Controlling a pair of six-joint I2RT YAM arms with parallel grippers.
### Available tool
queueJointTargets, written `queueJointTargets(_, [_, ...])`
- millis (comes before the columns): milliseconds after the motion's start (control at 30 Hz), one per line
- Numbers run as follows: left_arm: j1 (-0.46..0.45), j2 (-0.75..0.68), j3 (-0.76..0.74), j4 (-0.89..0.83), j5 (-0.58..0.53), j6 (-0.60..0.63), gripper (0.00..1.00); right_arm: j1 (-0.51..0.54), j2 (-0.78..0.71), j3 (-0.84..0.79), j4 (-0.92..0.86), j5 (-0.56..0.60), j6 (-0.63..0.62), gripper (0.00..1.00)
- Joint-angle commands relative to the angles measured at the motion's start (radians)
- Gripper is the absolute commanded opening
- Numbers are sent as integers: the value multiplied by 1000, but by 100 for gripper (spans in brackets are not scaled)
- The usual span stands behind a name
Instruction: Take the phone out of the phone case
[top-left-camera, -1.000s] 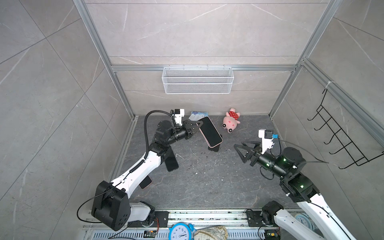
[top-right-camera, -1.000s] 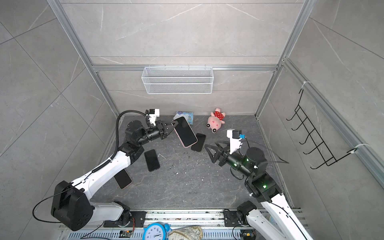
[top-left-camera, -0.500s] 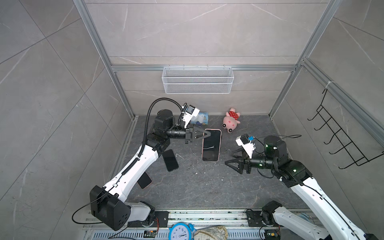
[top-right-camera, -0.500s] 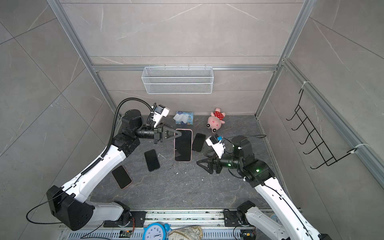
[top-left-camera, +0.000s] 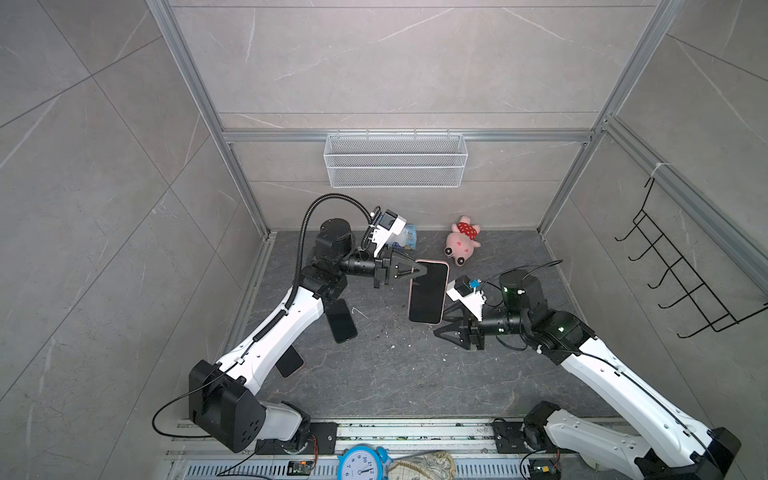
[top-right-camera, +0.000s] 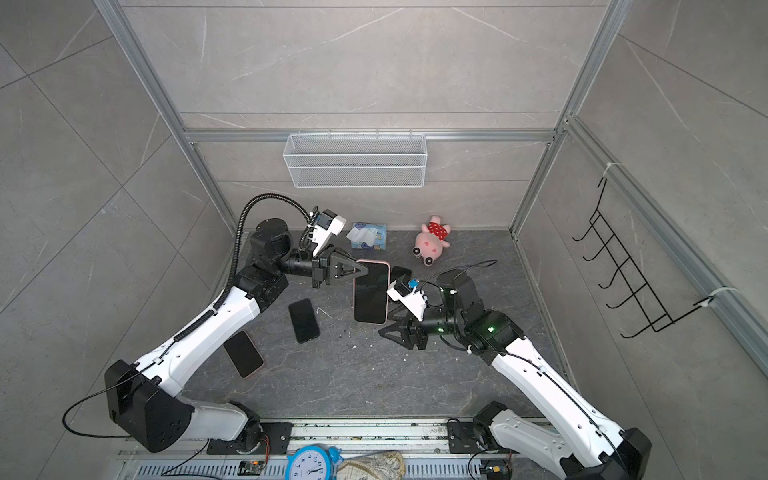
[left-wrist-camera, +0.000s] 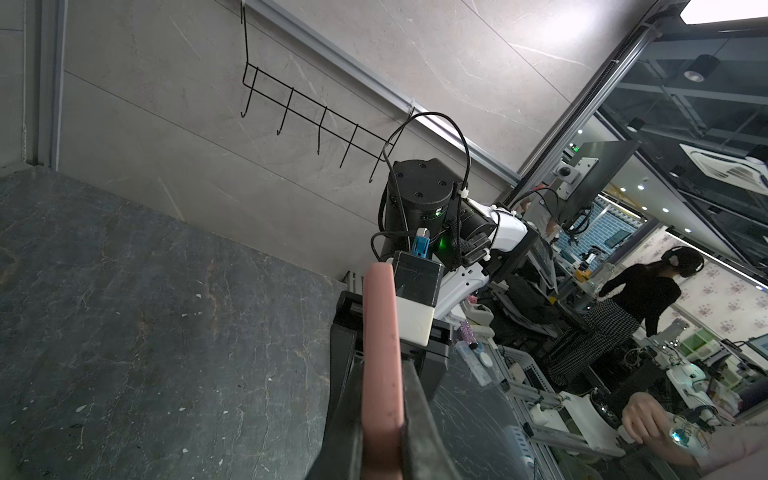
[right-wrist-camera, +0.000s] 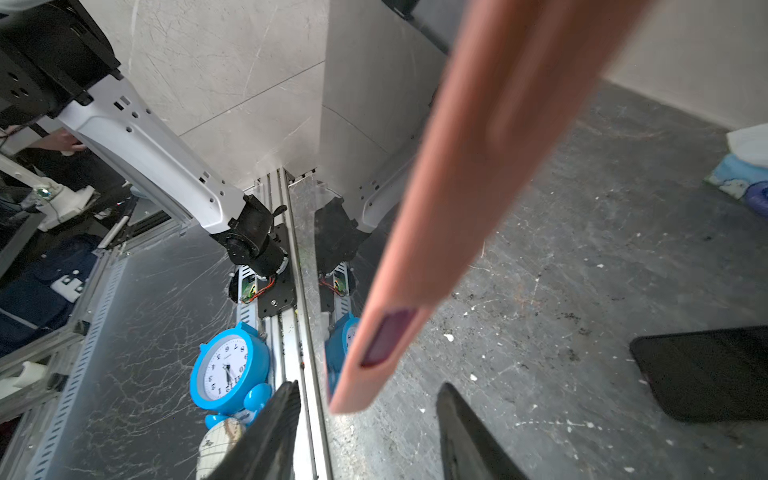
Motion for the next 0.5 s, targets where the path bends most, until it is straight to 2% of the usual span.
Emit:
queueJointTargets(0, [-6, -12, 21, 82, 30, -10, 0, 6, -6, 27, 37, 18, -24, 49])
queueJointTargets(467, [-10, -19, 17, 81, 35, -11, 0, 6, -3, 55, 42, 12, -28, 24])
